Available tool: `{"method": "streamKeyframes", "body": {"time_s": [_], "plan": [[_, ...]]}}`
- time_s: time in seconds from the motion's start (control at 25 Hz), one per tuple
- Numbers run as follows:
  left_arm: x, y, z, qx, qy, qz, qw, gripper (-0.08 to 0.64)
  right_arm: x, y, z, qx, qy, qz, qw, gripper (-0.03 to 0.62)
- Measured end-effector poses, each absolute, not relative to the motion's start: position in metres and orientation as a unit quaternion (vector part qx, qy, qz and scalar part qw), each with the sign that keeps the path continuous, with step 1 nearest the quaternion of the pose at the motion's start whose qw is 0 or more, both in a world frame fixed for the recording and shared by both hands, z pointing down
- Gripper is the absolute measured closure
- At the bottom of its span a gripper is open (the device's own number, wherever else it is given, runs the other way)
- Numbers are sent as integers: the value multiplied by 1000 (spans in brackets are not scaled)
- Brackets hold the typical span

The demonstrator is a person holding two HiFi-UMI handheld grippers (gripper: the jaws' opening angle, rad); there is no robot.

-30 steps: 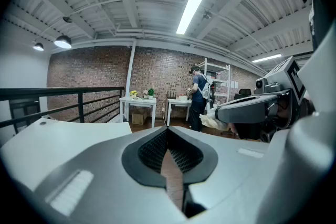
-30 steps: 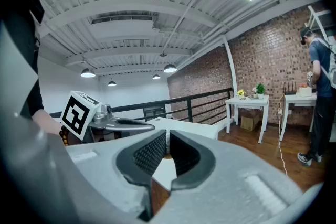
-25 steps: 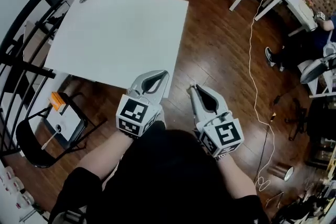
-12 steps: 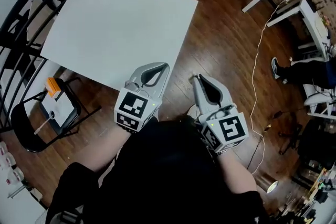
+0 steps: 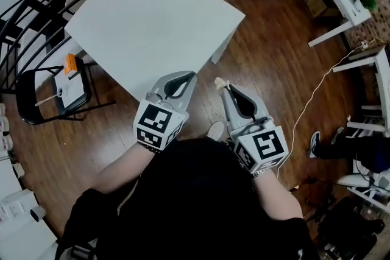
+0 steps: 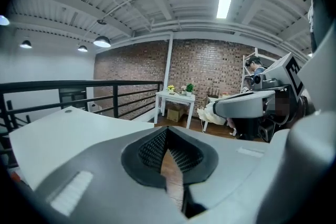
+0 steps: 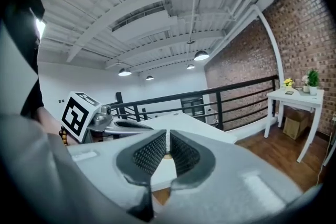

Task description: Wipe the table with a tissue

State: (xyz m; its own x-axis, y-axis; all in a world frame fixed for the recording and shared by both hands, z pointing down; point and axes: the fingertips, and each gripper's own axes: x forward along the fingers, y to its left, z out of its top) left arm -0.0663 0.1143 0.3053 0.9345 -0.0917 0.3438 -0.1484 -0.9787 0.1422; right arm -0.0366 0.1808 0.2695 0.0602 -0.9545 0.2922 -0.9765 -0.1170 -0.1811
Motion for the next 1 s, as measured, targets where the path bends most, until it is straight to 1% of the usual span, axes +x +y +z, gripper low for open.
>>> {"method": "streamKeyframes", "body": {"time_s": [0.28,0.52,0.72,1.0], "plan": [[-56,139,302,973,-131,174,81,548,-11,197,272,679,-713,172,32,583],[-53,131,301,969,-162,169,84,548,-1,184,276,660,-731,172,39,581],[-38,110,307,969,-168,157,91,548,16,157,281,654,-735,167,59,581],[-12,61,320,971,-154,152,99,548,43,99,290,653,-730,168,108,581]]}}
